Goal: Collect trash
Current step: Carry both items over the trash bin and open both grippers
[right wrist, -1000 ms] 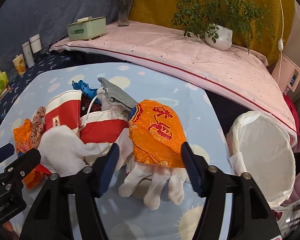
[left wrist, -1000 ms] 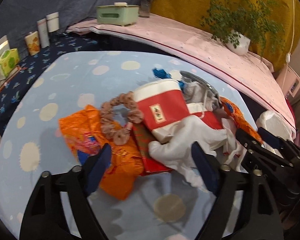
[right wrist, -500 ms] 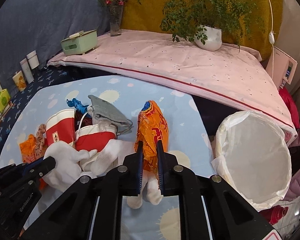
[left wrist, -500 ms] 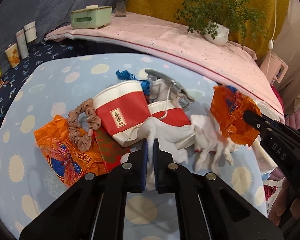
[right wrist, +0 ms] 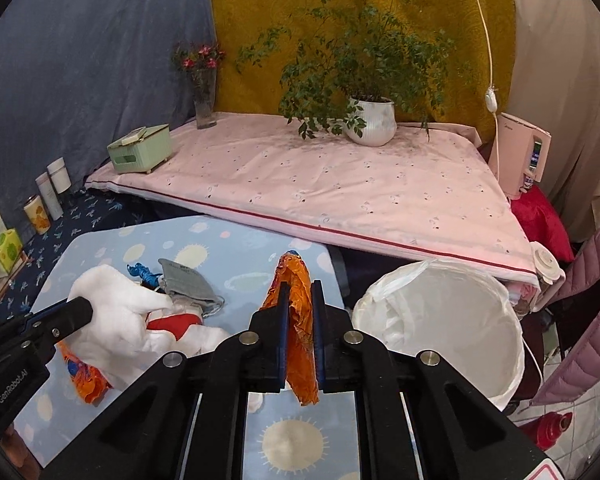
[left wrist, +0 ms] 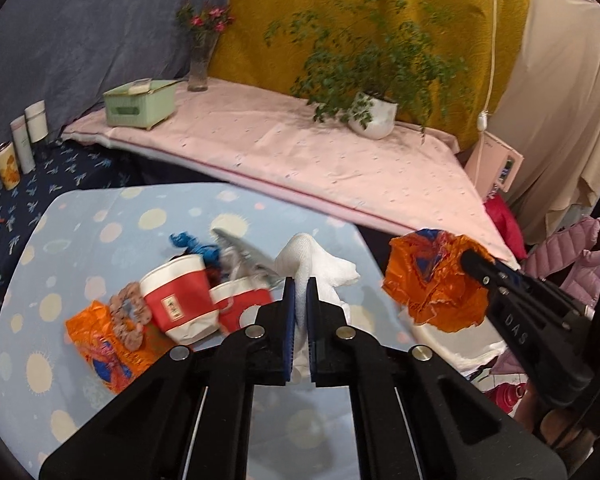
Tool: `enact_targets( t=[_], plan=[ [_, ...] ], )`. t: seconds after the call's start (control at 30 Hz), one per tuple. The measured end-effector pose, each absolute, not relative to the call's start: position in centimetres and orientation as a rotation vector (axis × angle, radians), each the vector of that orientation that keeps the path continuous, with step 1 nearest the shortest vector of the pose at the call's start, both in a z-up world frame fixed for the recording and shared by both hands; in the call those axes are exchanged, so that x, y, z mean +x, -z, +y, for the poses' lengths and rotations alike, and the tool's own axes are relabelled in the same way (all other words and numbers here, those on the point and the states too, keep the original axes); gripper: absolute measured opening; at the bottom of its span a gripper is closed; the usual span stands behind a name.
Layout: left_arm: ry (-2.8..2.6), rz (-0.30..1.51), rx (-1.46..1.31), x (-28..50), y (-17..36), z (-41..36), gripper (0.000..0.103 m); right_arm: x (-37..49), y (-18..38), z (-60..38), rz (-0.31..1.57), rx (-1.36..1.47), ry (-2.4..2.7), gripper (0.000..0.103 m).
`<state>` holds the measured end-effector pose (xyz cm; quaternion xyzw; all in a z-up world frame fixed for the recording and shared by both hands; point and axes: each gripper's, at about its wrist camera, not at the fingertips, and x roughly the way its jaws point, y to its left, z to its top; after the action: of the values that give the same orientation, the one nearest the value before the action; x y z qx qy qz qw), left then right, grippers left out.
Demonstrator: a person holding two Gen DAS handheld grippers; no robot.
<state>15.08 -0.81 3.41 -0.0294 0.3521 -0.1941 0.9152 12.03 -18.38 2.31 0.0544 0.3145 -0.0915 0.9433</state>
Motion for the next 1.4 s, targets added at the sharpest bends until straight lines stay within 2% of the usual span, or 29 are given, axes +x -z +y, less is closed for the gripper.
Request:
enact_targets(
  t=[0.3,0.8,0.87,0.93,1.0,1.07,1.13,1.27,1.4],
  plan=[
    [0.535,0.71,-0.052,14.8,-5.0,-8.0,0.005,9.6,-3.0,-24.7,0.612,0.16,0.282,0.009],
    [0.655,0.769,-0.005,15.7,-2.1,-17.7,0.006,8.6,0.3,-32.6,0.666,0.238,0.388,0.009],
    [0.653,0.777,-0.011,16.0,-1.6,-18.5,0.008,8.8,0.7,-32.9,0.673,0.238,0.39,0.013],
    [0.635,0.769,-0.016,16.1,-1.4,-18.8,0.017,8.9,0.9,-33.1,0.671,0.231,0.401,0.02],
    [0.616,0.765,-0.018,16.3,-1.3,-19.1,0.044,9.0,1.0,-33.2,0.668,0.232,0.406,0.028],
    [0.595,0.75,-0.016,16.3,-1.4,-19.1,0.049,8.8,1.0,-33.3,0.66,0.236,0.41,0.038],
    [0.585,0.749,-0.007,16.3,-1.3,-18.9,0.052,8.6,0.8,-33.3,0.651,0.238,0.413,0.042],
    [0.553,0.74,-0.016,16.2,-1.4,-17.7,0.058,8.4,0.3,-32.5,0.641,0.229,0.406,0.049],
    [0.523,0.734,-0.029,16.1,-1.6,-16.2,0.062,8.2,-0.2,-31.3,0.632,0.218,0.389,0.05]
  ],
)
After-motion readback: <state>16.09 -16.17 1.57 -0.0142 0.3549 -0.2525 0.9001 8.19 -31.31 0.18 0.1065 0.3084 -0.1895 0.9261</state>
